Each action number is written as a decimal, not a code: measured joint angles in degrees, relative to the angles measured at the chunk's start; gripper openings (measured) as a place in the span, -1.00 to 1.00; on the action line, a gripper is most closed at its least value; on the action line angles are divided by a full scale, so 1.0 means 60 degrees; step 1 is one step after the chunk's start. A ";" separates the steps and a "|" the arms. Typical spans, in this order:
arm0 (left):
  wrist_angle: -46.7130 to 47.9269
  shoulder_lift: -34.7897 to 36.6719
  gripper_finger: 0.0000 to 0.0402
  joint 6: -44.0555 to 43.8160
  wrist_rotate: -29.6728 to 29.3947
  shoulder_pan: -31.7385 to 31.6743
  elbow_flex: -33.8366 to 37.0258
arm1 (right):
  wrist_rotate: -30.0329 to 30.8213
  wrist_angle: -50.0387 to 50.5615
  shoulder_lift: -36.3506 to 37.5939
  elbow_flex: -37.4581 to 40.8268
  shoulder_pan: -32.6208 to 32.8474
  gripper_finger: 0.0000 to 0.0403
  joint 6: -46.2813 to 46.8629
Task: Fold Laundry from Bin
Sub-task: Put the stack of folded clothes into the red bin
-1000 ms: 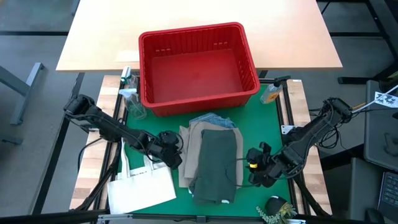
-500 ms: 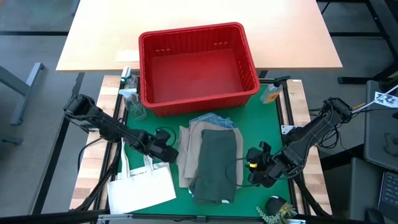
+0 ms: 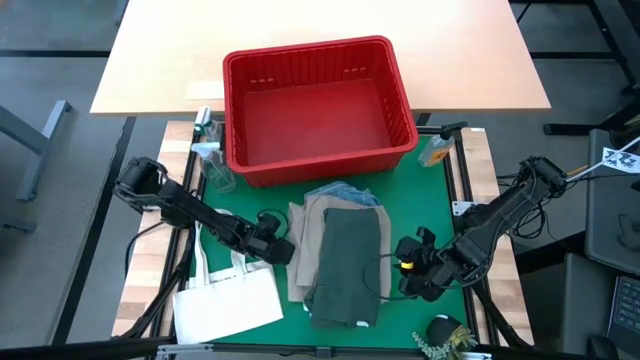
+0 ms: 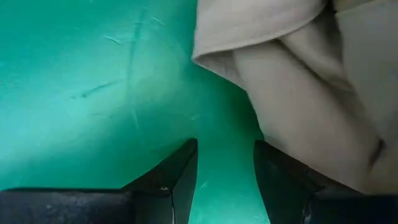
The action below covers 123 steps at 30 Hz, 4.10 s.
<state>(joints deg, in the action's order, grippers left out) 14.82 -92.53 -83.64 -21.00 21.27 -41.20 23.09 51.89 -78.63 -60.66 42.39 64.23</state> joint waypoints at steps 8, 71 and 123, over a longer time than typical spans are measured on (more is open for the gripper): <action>-0.1748 -0.0485 -0.25 0.0037 0.0102 0.0030 0.0009 | -0.0015 -0.0135 0.0000 0.0000 0.0000 -0.38 0.0000; -0.5957 -0.2261 -0.25 -0.1012 0.0394 0.0737 -0.0646 | 0.0984 -0.4789 -0.0007 0.3712 -0.0007 -0.38 0.5508; -0.5655 -0.2466 -0.25 -0.0798 0.1440 0.0121 -0.0978 | 0.1585 -0.7167 -0.2577 0.3705 -0.0011 -0.38 0.5727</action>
<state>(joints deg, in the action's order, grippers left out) -19.11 -107.33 -88.43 -12.35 22.00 -47.07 32.60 8.89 -94.09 -38.44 42.33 98.59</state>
